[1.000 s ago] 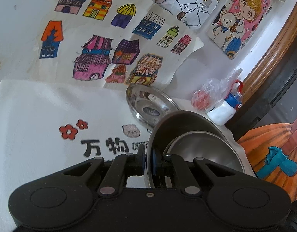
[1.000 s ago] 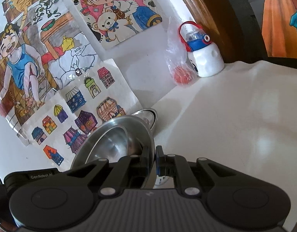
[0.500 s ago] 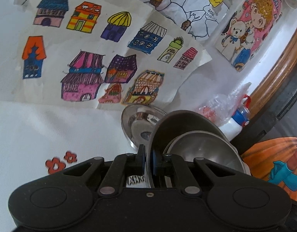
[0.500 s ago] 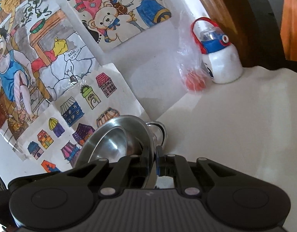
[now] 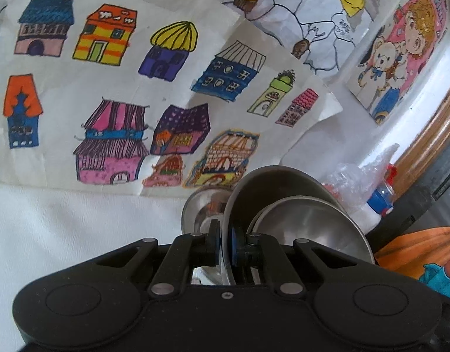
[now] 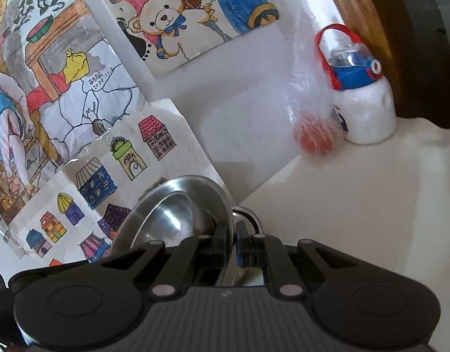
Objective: Organize plates and bowls
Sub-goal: 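Lift the nested bowl stack with both grippers and lower it onto the plate stack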
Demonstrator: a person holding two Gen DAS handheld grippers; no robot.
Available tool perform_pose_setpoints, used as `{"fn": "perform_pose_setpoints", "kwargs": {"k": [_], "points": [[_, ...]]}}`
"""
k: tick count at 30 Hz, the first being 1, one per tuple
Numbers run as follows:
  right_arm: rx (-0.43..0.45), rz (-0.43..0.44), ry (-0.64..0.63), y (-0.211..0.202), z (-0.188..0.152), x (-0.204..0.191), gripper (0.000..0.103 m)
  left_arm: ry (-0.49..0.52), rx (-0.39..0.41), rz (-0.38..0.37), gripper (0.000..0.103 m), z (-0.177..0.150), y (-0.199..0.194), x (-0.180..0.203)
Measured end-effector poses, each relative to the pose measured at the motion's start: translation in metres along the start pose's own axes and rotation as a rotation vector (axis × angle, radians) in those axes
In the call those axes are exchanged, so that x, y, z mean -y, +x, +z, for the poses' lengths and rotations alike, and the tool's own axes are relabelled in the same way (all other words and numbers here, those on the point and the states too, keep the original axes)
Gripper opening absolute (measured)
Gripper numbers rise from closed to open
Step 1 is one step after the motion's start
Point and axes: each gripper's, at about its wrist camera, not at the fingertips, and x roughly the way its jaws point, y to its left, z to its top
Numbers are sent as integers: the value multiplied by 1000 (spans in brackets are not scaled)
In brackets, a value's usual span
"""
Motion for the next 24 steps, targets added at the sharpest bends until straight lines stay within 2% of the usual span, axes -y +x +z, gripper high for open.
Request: {"fn": "perform_pose_setpoints", "kwargs": {"k": [8,24], "points": [[-17,-4,-17,27,11,-9,9,5,14,45,5,17,18,-2],[-58,-9,15,56,8,1,9,-5,-34,92,5,23,47,-14]]}}
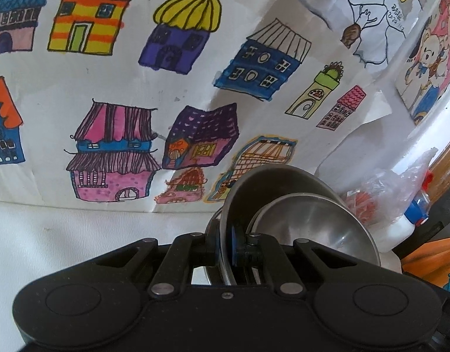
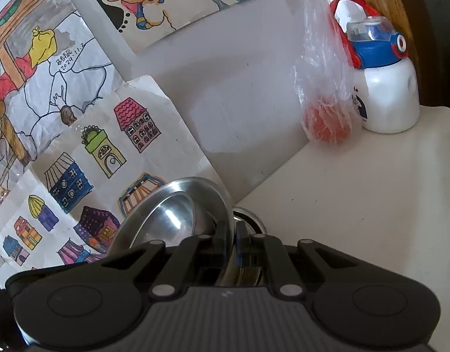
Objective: Organize plates and bowls
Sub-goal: 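Lift the nested bowl stack with both grippers and lower it onto the plate stack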
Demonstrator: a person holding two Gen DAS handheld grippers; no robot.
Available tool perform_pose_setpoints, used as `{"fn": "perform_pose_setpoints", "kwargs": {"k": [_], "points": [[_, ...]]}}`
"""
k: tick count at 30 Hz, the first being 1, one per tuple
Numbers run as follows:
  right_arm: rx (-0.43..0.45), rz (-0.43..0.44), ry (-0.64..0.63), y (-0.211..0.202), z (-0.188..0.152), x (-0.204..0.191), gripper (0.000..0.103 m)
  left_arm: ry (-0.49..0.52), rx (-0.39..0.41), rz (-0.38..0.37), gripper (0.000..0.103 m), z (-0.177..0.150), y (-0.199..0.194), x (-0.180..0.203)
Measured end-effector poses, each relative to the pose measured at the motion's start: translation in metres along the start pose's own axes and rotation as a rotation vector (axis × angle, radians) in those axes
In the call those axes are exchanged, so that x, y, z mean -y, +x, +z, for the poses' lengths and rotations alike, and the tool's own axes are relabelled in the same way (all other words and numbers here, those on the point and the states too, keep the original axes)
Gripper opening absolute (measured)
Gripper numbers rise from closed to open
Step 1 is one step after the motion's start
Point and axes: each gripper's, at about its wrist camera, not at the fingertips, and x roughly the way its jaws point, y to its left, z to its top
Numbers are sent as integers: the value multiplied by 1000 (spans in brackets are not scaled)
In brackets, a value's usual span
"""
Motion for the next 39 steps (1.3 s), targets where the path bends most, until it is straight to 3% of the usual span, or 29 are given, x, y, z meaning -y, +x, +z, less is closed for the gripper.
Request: {"fn": "perform_pose_setpoints", "kwargs": {"k": [39], "points": [[14,18,-15,20,-1,8,9,-30,5,34,6,0,14,-2]]}}
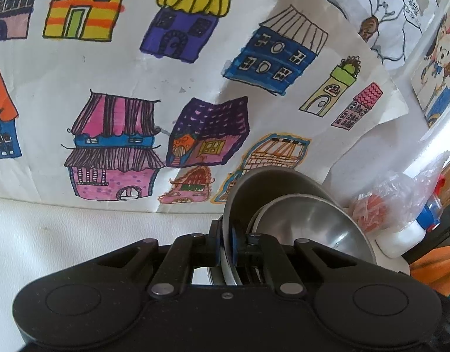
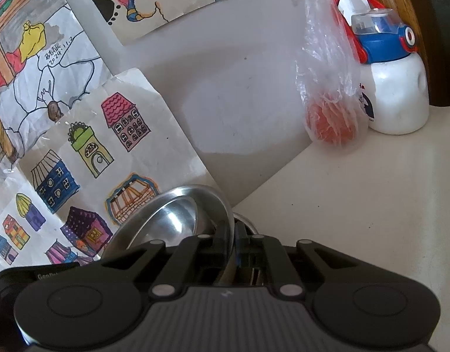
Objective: Organize plates and bowls
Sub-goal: 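Lift the nested bowl stack with both grippers and lower it onto the plate stack, then open both grippers to release the bowl stack on the plates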
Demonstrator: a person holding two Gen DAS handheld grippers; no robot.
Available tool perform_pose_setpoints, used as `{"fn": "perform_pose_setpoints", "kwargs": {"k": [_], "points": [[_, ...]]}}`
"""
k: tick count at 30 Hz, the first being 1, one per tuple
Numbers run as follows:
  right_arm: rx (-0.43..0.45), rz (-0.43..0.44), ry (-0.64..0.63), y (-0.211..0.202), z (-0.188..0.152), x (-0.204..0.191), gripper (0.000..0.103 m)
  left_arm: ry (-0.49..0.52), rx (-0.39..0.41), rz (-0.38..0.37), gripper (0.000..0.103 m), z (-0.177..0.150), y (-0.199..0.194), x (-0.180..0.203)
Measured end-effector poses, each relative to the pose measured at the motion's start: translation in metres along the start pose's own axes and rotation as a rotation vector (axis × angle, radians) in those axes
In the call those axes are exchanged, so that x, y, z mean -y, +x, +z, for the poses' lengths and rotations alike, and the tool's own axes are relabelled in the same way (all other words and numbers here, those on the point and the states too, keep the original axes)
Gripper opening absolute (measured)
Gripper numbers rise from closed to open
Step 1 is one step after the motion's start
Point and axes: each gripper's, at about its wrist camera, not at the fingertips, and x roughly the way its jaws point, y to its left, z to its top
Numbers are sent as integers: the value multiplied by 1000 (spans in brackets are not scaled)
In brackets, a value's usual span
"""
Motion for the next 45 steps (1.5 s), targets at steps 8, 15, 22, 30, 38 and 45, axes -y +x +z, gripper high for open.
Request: {"fn": "perform_pose_setpoints", "kwargs": {"k": [8,15,22,30,38,45], "points": [[28,-10,-41,-2,-3,-2,9,-30,15,-26,8,1,-4,-5],[48,-25,-70,-4,-4,-6,14,-48,26,-33,14,0,-8,-10],[73,-42,-101,-15,-7,-4,28,-53,51,-57,23,-3,-19,-11],[115,-48,-122,-37,-7,-3,49,-38,84,-65,40,-8,-37,-9],[167,-44,-164,-69,-13,-6,69,-8,127,-89,58,-18,-66,-8],[234,-36,-206,-108,-20,-17,89,54,192,-110,80,-26,-100,-2]]}}
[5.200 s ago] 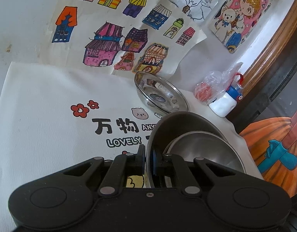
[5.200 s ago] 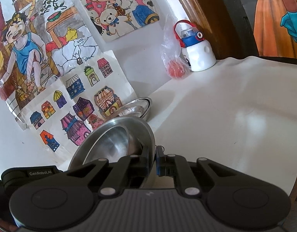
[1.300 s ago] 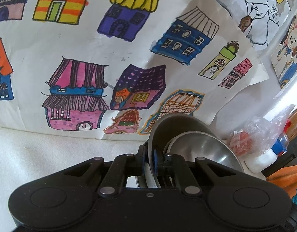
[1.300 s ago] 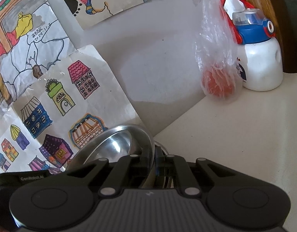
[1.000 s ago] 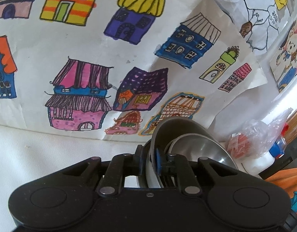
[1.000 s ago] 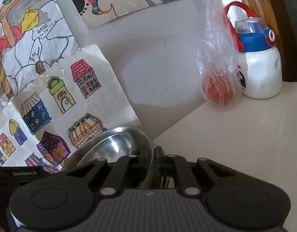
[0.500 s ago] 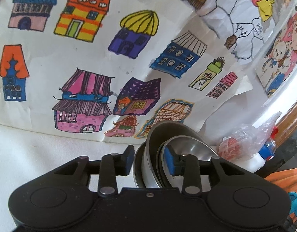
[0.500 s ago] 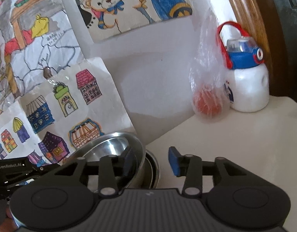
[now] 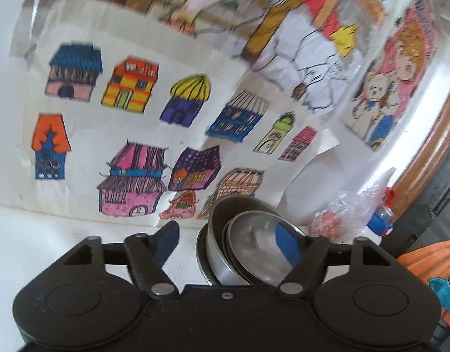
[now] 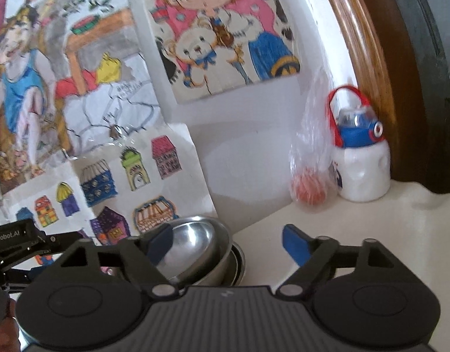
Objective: Organize plates and bowls
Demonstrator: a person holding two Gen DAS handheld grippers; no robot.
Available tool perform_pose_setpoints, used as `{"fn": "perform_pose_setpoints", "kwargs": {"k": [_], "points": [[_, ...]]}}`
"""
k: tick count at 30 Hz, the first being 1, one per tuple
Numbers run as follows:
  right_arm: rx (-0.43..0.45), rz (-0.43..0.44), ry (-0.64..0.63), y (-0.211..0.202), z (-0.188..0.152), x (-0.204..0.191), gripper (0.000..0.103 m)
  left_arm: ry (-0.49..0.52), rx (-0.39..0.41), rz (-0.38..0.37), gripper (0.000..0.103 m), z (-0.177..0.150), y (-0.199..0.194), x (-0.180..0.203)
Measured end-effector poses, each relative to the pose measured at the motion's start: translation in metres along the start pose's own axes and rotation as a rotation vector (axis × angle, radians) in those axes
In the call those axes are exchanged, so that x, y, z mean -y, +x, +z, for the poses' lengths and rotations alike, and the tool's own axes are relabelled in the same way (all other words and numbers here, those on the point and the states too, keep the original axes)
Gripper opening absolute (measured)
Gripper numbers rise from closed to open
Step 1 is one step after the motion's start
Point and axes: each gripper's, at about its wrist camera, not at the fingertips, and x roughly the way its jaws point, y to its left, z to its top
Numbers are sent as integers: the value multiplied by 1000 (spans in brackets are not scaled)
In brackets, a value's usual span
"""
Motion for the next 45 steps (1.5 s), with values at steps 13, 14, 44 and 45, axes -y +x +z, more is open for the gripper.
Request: {"fn": "perform_pose_setpoints", "kwargs": {"k": [13,14,44,45], "points": [[90,-14,-104,-78,-6,-18,103,197,125,-17,102,-17,-73,22],[94,-14,-106,-83,-8,-18,103,210,133,-17,102,-20,-78,23],[63,-120,-165,-178,-108,-13,103,352,121,71,102,-137,-154,8],[62,-122,-163,-180,-111,-13,103,352,117,73,102,-140,-155,7]]}}
